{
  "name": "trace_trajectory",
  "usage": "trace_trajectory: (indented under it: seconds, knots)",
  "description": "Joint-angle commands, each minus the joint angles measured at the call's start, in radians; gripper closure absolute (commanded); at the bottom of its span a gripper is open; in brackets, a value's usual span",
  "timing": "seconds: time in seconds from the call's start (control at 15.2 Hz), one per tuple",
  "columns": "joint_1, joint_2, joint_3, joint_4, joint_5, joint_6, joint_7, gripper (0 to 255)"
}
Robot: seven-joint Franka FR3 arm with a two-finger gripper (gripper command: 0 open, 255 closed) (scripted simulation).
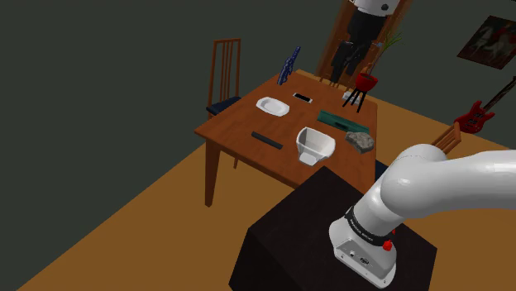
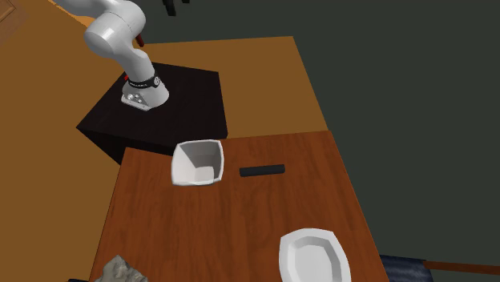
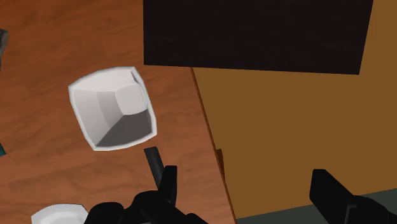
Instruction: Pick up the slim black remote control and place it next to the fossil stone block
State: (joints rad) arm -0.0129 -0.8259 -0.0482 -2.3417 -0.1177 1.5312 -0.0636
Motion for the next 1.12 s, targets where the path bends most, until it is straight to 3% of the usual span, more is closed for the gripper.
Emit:
trace_trajectory:
  seconds: [0.0, 0.53, 1.06]
  knots:
    - [0.000, 0.000, 0.000, 0.000, 0.000, 0.000, 0.000, 0]
    - [-0.009, 0.122, -0.099, -0.146, -0.054, 0.275, -0.088, 0]
    - [-0.010, 0.349, -0.200, -0.200, -0.084, 0.564, -0.180, 0]
